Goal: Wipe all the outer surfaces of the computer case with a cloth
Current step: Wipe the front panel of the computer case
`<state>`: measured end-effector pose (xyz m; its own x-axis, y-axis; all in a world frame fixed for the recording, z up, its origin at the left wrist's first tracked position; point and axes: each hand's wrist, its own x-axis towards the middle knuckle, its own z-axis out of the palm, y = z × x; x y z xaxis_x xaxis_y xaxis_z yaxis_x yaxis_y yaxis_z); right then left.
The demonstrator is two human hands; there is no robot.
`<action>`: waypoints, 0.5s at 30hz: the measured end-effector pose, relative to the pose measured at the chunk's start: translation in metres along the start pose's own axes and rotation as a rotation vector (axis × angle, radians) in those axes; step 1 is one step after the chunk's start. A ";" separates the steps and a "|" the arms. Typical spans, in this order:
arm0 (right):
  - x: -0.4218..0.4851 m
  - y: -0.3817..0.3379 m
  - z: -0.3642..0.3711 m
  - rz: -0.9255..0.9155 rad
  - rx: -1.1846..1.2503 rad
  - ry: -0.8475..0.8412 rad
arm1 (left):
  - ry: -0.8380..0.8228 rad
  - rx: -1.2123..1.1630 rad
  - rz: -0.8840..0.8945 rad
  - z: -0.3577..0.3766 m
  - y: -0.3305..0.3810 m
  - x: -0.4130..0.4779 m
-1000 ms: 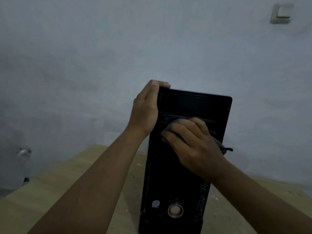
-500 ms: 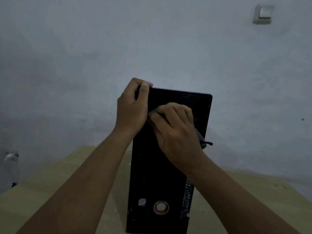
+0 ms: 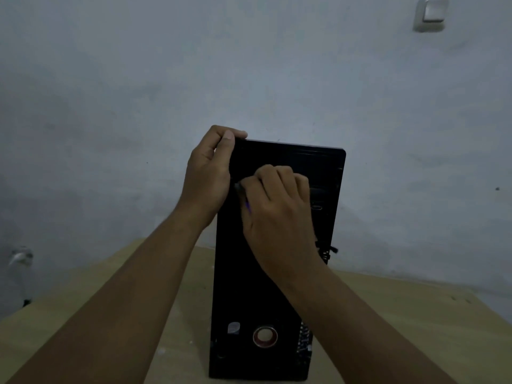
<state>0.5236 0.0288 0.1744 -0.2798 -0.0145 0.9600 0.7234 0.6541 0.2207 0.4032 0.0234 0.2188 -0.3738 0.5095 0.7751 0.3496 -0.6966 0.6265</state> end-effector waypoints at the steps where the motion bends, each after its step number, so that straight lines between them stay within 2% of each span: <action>1: -0.003 0.005 -0.003 -0.008 -0.011 -0.001 | 0.000 0.001 -0.001 0.000 0.000 0.000; 3: -0.010 0.014 -0.008 0.044 -0.019 0.021 | 0.006 0.007 -0.003 -0.001 0.000 0.000; 6: -0.016 0.022 -0.011 0.266 -0.006 0.087 | 0.040 0.054 0.007 0.004 0.000 -0.002; 9: -0.016 0.009 -0.001 0.454 0.063 0.178 | 0.132 0.207 0.052 0.015 0.007 -0.004; 11: -0.024 -0.001 0.011 0.372 0.091 0.182 | 0.177 0.294 0.077 0.021 0.012 -0.004; 15: -0.044 0.013 0.019 -0.040 0.060 0.092 | 0.215 0.407 0.103 0.025 0.012 -0.001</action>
<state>0.5335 0.0520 0.1317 -0.2465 -0.1085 0.9630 0.6733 0.6955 0.2508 0.4288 0.0269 0.2280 -0.4736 0.3017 0.8274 0.6868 -0.4616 0.5615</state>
